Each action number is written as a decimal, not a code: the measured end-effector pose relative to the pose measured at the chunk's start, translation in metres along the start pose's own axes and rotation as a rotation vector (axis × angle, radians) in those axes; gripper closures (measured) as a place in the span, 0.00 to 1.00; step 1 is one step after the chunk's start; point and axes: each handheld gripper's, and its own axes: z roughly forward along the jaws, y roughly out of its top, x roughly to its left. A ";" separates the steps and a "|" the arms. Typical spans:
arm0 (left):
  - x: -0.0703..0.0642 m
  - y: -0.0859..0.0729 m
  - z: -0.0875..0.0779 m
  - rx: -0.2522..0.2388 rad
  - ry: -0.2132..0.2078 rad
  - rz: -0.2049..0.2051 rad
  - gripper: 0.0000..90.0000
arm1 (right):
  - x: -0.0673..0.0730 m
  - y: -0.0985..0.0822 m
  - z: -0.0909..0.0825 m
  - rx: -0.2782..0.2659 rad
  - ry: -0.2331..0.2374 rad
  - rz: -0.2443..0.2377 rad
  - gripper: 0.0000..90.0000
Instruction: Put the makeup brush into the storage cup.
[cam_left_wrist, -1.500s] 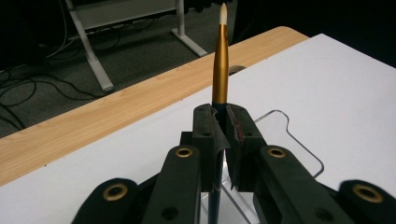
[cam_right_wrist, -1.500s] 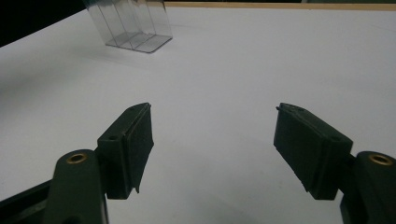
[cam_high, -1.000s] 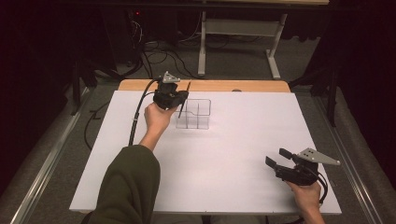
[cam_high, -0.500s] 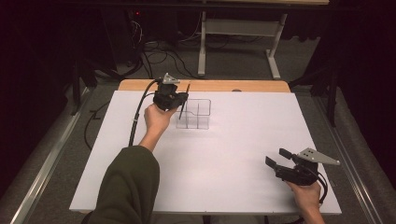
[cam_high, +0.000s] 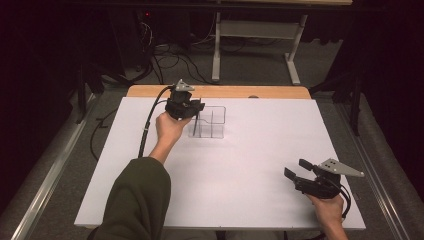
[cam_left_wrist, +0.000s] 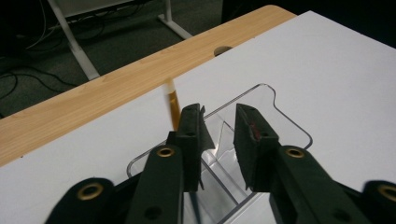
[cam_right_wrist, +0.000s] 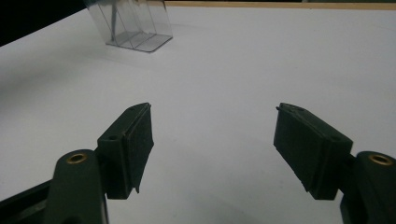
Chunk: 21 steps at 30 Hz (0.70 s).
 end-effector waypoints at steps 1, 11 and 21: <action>-0.001 0.000 -0.001 -0.004 0.003 0.000 0.75 | 0.000 0.000 0.000 0.001 -0.002 0.001 0.34; -0.001 0.001 -0.015 -0.038 -0.002 -0.036 0.55 | 0.001 0.000 0.000 0.001 -0.002 0.001 0.34; 0.003 -0.001 -0.025 -0.050 -0.016 -0.047 0.46 | 0.001 0.000 0.000 0.002 -0.001 -0.010 0.34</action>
